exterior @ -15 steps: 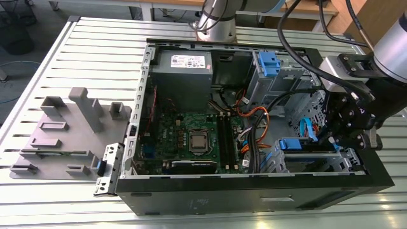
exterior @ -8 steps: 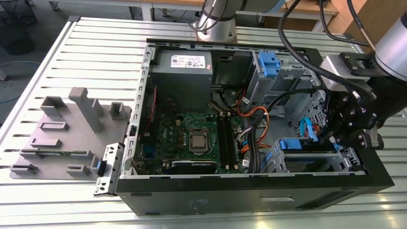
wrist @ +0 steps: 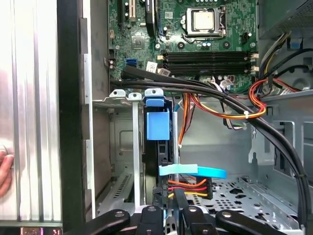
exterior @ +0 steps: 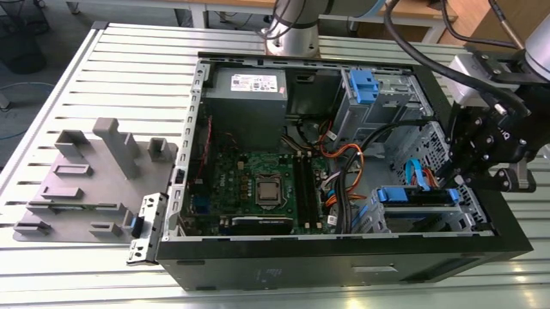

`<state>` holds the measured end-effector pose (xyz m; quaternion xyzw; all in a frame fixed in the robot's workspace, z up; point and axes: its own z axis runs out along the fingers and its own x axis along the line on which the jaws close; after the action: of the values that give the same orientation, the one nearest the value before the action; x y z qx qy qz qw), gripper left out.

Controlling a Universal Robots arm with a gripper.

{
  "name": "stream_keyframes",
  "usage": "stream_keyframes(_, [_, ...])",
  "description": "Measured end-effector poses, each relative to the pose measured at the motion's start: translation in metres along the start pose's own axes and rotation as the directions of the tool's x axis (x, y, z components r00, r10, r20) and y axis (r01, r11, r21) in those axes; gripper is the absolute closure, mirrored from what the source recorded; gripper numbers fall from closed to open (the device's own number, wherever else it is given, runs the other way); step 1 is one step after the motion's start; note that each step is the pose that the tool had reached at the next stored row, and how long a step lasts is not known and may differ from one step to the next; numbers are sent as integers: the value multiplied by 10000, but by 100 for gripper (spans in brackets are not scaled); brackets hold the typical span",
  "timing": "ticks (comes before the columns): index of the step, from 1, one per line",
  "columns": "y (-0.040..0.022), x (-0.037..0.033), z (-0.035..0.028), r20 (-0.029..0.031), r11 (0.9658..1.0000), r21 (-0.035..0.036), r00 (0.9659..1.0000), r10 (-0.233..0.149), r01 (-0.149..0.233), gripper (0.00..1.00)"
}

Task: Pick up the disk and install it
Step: 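Insert the second disk wire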

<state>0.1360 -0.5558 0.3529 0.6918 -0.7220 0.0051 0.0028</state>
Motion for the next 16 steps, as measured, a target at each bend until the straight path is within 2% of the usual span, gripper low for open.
stream_keyframes(2, [0, 1, -30, -1, 10000, 0, 10000, 0, 0, 76])
stream_keyframes(6, [0, 0, -32, 3, 10000, 0, 10000, -1, 1, 76])
stream_keyframes(12, [60, 3, -30, 3, 10000, 37, 10000, 0, 0, 76])
stream_keyframes(16, [63, 3, -43, -1, 10000, 39, 10000, -1, 1, 76])
